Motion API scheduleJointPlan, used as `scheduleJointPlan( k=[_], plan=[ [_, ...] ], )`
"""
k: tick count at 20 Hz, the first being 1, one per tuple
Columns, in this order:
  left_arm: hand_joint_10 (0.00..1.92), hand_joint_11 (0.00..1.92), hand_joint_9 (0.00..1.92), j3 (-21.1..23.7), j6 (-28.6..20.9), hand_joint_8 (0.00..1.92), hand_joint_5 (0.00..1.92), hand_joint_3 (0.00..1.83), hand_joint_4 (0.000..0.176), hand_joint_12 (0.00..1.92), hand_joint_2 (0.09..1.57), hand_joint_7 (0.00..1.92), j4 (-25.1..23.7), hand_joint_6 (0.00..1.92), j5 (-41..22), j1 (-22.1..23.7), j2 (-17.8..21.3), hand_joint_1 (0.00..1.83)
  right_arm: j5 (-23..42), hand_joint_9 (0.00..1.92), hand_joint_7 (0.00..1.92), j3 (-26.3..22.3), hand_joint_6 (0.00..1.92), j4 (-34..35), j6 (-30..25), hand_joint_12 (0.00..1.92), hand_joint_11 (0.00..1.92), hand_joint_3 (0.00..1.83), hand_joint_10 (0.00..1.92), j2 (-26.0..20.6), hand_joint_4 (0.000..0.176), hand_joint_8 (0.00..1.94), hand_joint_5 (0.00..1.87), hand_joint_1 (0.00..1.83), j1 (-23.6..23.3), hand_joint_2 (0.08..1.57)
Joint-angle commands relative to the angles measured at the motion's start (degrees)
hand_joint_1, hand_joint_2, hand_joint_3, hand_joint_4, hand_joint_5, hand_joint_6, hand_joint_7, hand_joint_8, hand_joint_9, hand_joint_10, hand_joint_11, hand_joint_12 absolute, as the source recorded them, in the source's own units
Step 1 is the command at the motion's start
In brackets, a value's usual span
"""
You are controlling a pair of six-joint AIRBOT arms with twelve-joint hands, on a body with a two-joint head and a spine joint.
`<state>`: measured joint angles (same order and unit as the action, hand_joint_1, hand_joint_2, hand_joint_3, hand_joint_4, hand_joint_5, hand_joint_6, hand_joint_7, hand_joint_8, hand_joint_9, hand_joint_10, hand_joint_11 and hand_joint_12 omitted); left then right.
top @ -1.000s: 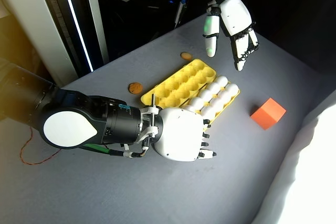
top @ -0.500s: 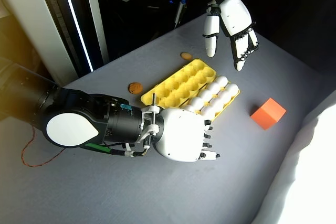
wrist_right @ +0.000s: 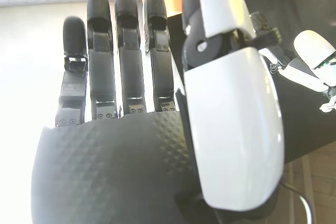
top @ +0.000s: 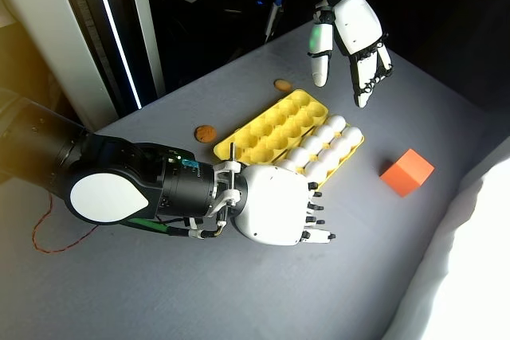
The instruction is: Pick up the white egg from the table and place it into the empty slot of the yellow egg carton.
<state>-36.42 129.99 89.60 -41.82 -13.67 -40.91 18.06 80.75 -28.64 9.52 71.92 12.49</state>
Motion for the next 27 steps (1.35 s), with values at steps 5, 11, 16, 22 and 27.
scheduleJointPlan(
  k=[5,11,16,22,27],
  plan=[
    [0.01,0.00,0.51,0.2,0.0,0.01,0.35,0.00,0.000,1.24,1.28,0.48,-2.8,0.00,-2.2,0.4,0.7,0.00,7.5,0.51,0.59,0.3,0.00,1.4,-0.3,1.09,0.00,0.01,0.02,-1.5,0.000,0.00,0.61,1.04,-1.0,1.08],
    [0.00,0.01,0.52,0.1,1.3,0.00,0.35,0.00,0.000,1.26,1.29,0.48,-2.3,0.00,-2.2,-0.5,0.9,0.00,10.4,0.41,0.47,-0.7,0.00,-4.5,-1.0,0.87,0.00,0.00,0.00,-7.5,0.000,0.00,0.49,1.01,-4.2,1.03],
    [0.00,0.01,0.52,0.1,1.3,0.00,0.34,0.00,0.000,1.26,1.28,0.47,-2.3,0.00,-2.2,-0.1,1.1,0.00,11.4,0.41,0.46,-7.8,0.00,-13.5,-0.9,0.89,0.00,0.00,0.01,-15.7,0.000,0.00,0.48,1.01,-5.4,1.04],
    [0.00,0.02,0.52,1.0,1.2,0.00,0.34,0.00,0.000,1.26,1.29,0.47,-1.4,0.00,-2.2,0.0,1.5,0.00,8.8,0.43,0.48,-19.1,0.01,-19.3,0.0,0.92,0.00,0.01,0.01,-26.9,0.000,0.00,0.50,1.01,-2.1,1.06],
    [0.00,0.06,0.54,1.1,1.2,0.00,0.37,0.00,0.000,1.24,1.29,0.50,-1.4,0.00,-2.2,-0.1,1.5,0.00,6.2,0.54,0.59,-23.4,0.03,-20.9,0.0,1.08,0.00,0.00,0.05,-31.8,0.000,0.03,0.58,1.05,-1.2,1.06]
  ],
)
